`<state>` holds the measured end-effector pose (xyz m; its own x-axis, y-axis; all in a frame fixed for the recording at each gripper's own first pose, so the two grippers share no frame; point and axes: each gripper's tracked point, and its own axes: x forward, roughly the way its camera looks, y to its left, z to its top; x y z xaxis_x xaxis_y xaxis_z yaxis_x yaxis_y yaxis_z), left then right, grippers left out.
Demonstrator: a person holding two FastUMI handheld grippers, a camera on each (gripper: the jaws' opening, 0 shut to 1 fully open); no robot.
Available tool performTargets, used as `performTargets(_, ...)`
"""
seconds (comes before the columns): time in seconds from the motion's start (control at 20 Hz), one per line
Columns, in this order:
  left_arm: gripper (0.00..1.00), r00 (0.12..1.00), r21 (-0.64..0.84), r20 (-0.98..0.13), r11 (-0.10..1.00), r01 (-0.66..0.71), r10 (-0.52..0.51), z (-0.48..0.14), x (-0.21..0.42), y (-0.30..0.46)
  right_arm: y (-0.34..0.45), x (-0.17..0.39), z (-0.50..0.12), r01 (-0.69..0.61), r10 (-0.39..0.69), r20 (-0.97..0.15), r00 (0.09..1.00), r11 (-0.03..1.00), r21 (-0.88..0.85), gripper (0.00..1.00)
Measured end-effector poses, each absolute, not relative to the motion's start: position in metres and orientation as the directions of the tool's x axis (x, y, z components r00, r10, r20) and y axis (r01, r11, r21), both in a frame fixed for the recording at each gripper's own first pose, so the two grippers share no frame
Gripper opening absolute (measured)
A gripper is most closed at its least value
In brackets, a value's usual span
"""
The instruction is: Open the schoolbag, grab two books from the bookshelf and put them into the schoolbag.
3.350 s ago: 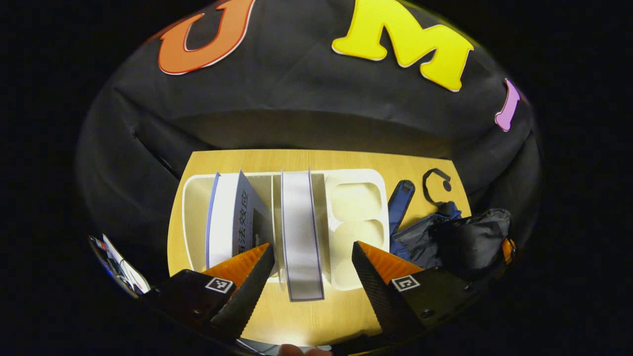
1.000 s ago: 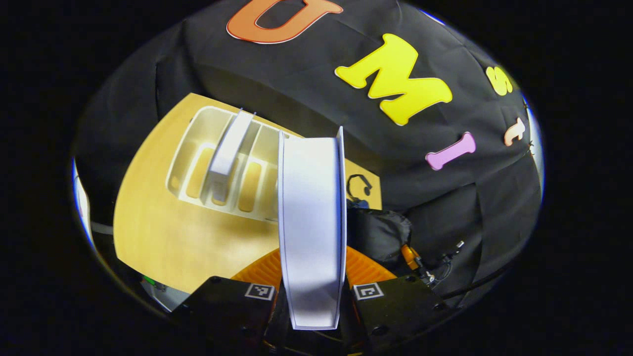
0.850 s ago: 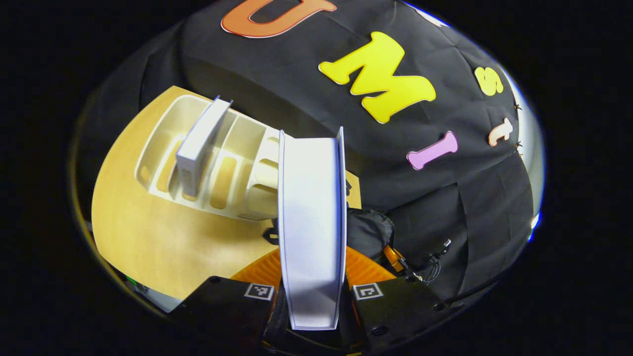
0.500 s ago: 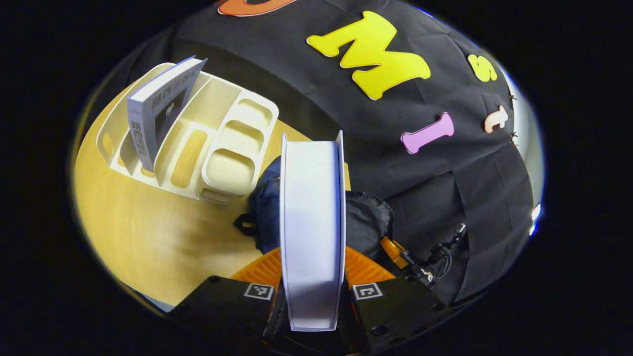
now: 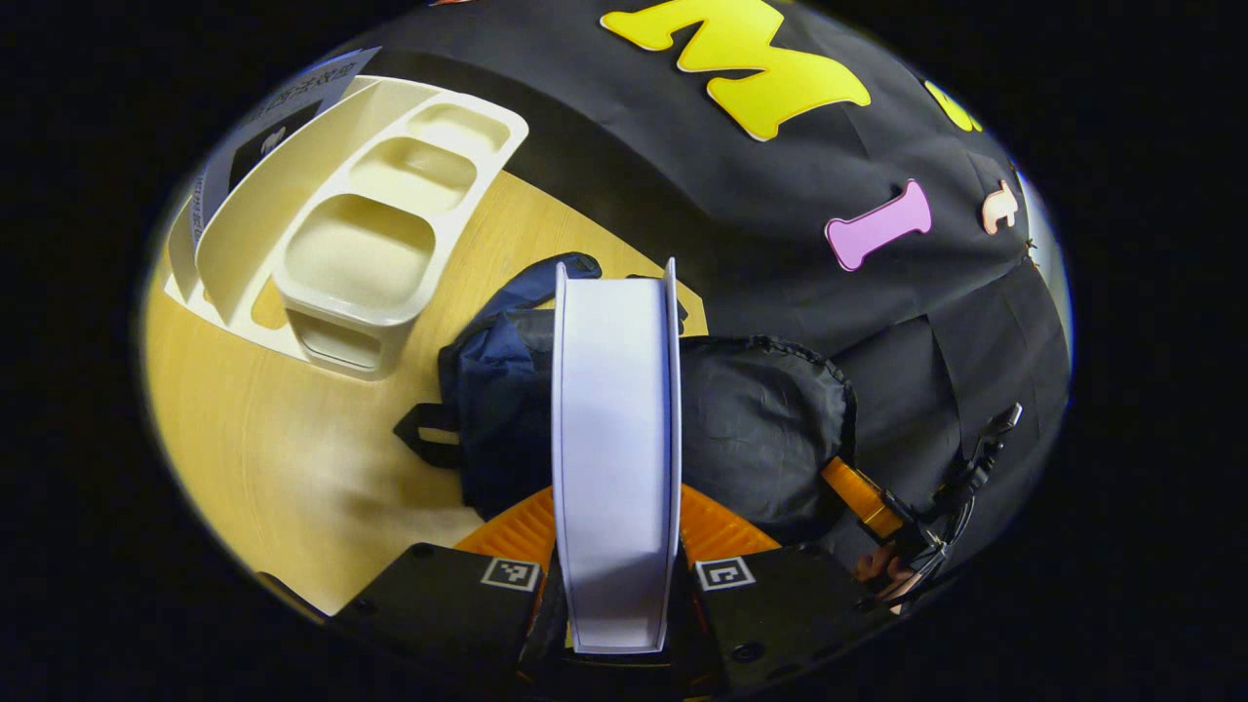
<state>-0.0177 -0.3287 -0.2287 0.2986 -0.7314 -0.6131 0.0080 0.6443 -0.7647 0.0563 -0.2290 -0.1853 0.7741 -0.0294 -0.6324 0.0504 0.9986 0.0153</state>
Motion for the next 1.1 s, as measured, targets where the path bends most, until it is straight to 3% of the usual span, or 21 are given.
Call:
performTargets(0.4, 0.44, 0.240, -0.830, -0.549, 0.557, -0.039, -0.801, -0.262, -0.013, -0.398, -0.255, 0.067, -0.186, 0.077, -0.040, -0.642, 0.765, 0.997, 0.029, 0.00)
performTargets(1.1, 0.43, 0.217, -0.922, -0.383, 0.356, -0.152, -0.898, -0.309, -0.002, -0.475, -0.247, 0.081, -0.176, 0.057, -0.050, -0.636, 0.770, 0.998, -0.010, 0.00)
